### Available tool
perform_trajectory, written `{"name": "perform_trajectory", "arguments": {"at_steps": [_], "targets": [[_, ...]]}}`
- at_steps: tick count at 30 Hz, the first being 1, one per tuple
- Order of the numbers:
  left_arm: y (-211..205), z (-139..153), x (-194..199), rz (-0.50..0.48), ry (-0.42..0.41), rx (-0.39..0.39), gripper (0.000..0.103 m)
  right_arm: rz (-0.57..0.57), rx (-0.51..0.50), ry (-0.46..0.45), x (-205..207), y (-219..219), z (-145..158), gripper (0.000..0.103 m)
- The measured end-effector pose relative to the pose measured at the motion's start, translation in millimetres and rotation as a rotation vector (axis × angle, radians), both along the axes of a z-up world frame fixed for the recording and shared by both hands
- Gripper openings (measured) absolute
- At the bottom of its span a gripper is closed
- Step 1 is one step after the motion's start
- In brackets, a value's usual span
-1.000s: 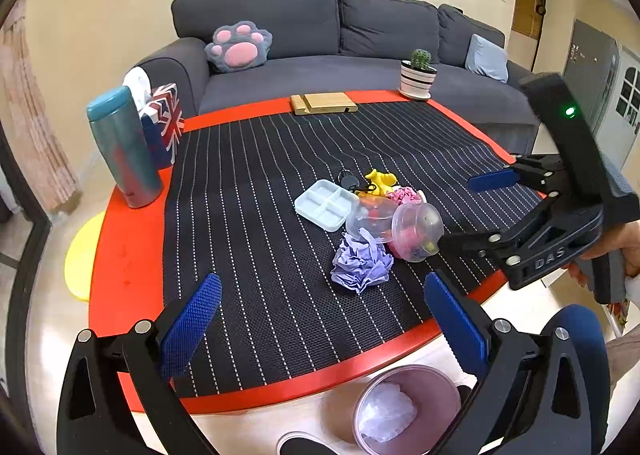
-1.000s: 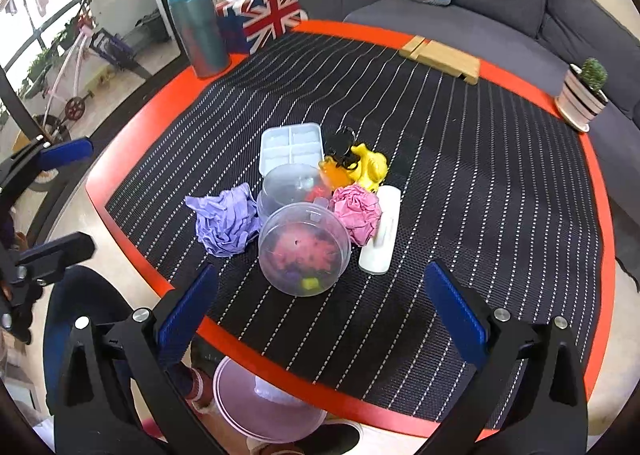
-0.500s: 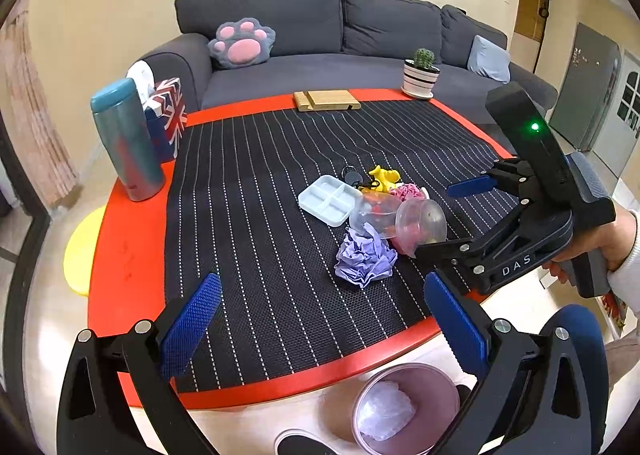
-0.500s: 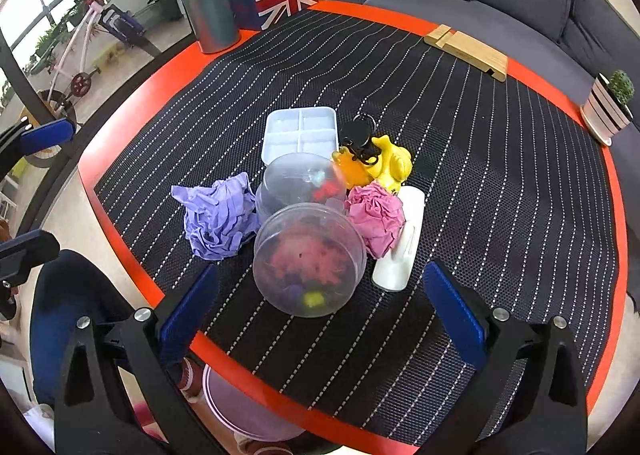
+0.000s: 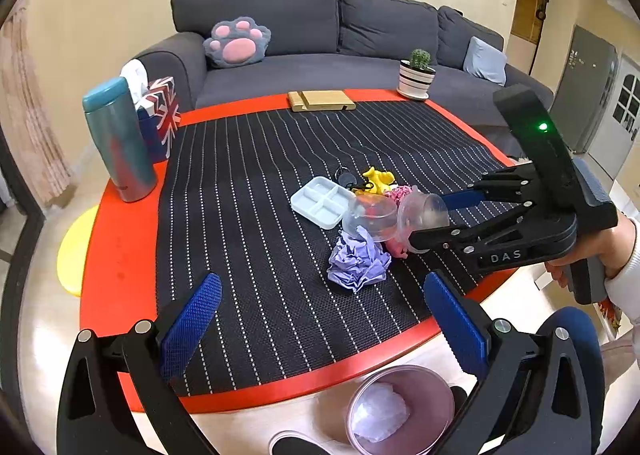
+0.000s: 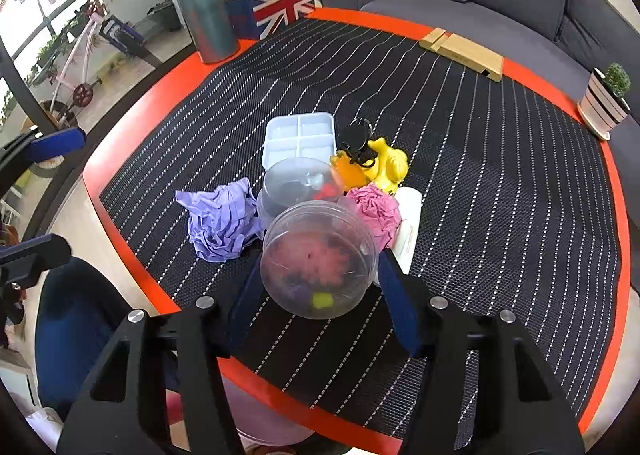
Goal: Collect trash
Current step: 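Grasp the clear plastic dome lid with the right gripper while the left tool approaches the table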
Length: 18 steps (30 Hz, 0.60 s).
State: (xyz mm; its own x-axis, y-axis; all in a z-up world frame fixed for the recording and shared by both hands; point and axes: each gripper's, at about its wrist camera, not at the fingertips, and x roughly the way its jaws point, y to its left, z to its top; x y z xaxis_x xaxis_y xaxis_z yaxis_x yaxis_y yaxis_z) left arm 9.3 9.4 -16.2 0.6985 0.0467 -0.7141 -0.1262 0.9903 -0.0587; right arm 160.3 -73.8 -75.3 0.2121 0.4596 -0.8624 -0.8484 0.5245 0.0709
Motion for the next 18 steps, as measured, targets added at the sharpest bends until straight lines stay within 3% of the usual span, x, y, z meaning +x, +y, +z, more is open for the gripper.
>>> {"name": "perform_trajectory", "arguments": {"at_steps": [10, 18], "targets": [[-3.0, -2.7, 19.5, -0.041, 0.019, 0.001, 0.097, -0.056, 0.061, 0.001, 0.4, -19.9, 19.7, 0.058], [-3.3, -12.3, 47.4, -0.084, 0.09, -0.017, 0.097, -0.082, 0.09, -0.01, -2.0, -37.4, 33.9, 0.058]]}}
